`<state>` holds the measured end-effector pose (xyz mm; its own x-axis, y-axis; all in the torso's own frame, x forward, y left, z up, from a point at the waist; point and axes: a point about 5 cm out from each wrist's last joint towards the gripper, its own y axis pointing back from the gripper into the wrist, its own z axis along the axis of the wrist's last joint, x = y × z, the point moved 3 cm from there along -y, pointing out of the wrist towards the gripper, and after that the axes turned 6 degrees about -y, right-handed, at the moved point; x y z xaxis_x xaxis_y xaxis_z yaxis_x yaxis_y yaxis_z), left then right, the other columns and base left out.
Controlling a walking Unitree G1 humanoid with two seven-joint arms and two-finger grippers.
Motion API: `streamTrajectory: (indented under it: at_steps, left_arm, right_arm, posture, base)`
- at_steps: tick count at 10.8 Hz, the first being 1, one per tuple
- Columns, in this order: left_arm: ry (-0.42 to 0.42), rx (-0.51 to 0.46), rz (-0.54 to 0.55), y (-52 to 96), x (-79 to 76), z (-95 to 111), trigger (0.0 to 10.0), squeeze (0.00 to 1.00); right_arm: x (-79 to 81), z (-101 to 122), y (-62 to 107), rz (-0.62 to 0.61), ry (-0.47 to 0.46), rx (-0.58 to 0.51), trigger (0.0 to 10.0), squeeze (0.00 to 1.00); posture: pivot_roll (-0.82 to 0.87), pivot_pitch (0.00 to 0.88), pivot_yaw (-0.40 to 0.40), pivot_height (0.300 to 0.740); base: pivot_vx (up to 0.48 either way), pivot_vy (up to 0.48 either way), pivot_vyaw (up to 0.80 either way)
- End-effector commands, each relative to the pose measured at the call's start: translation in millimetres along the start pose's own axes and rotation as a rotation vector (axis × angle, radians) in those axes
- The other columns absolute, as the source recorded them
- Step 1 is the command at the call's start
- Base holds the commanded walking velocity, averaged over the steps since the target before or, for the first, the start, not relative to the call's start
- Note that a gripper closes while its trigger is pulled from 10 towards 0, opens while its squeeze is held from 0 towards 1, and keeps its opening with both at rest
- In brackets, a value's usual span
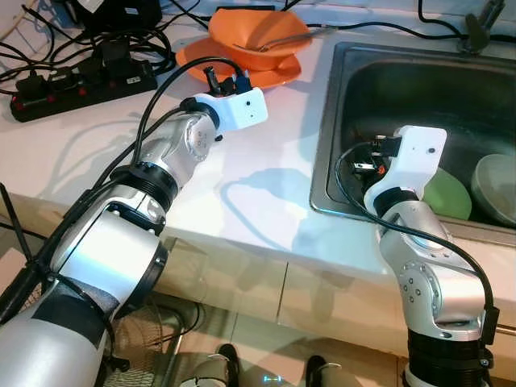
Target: Kitchen organization
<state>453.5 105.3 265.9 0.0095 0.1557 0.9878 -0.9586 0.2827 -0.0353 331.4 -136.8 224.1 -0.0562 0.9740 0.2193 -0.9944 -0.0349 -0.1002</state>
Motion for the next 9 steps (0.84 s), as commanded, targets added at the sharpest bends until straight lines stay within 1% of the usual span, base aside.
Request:
streamTrajectory:
  at_steps: [1,4,5,6,8,9]
  left_arm:
    - [-0.007,0.056,-0.132,7.0,-42.1,-14.1,0.0,0.0]
    - [0.008,0.034,-0.109,8.2,-48.2,-10.6,0.0,0.0]
    - [0.002,0.011,-0.092,8.8,-50.9,-6.6,10.0,0.0]
    - [-0.008,-0.016,-0.081,9.6,-52.9,-3.1,10.0,0.0]
    - [-0.076,-0.08,-0.074,12.1,-55.2,2.6,10.0,0.0]
    - [-0.102,-0.132,-0.078,16.4,-54.5,3.0,10.0,0.0]
  right_arm:
    - [-0.8,0.6,1.2,-0.007,-0.002,-0.002,10.0,0.0]
    - [-1.1,1.1,-0.1,-0.01,-0.001,-0.01,10.0,0.0]
    - [-1.1,0.8,-1.2,-0.01,-0.003,-0.011,10.0,0.0]
    - [-1.1,0.7,-2.3,-0.01,-0.005,-0.012,10.0,0.0]
    - [-0.6,0.0,-5.5,-0.011,-0.011,-0.015,10.0,0.0]
    - [0.7,-0.2,-6.2,-0.012,-0.018,-0.021,10.0,0.0]
  posture:
    - [-0.05,0.275,0.072,0.74]
    - [-0.04,0.253,0.079,0.74]
    - [-0.04,0.253,0.081,0.74]
    - [-0.03,0.253,0.081,0.74]
    - [-0.01,0.252,0.09,0.74]
    - [0.0,0.249,0.102,0.74]
  base:
    - [0.0,0.0,0.0]
    - [0.0,0.0,0.0]
    - [0.0,0.0,0.0]
    - [0.0,0.0,0.0]
    - [0.0,0.0,0.0]
    - [0.0,0.0,0.0]
